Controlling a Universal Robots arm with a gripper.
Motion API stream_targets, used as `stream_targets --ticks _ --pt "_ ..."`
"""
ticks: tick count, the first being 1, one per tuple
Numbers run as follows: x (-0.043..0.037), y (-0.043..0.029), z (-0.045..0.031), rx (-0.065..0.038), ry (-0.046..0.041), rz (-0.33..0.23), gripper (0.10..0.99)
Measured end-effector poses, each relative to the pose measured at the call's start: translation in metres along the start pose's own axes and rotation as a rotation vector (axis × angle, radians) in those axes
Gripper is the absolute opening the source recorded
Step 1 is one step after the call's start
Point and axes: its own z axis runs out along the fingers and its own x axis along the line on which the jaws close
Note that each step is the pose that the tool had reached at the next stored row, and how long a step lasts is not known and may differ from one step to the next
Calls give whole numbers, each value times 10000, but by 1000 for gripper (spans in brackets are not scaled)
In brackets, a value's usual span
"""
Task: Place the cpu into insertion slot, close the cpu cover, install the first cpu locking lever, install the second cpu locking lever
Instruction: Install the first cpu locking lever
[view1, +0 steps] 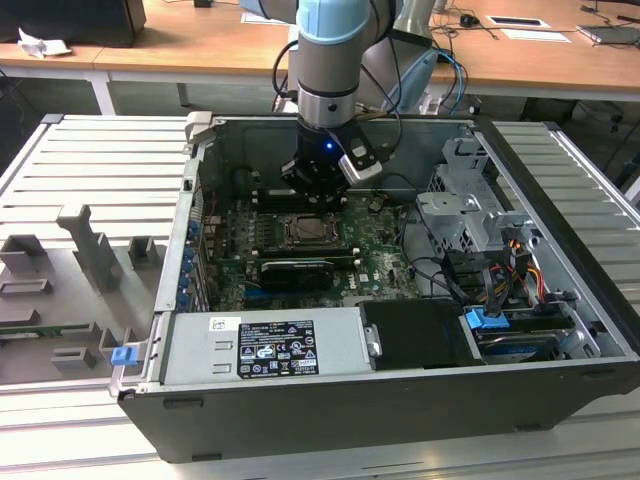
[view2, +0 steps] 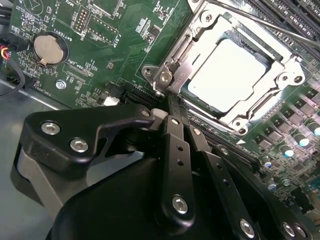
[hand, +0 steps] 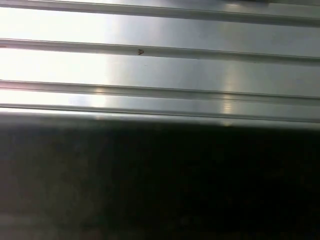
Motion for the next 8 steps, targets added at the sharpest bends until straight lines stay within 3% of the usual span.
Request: stream_targets --ticks 3,8 --pt "-2 3 -12 -53 -11 2 106" --pt "-6 9 -168 -35 -4 0 106"
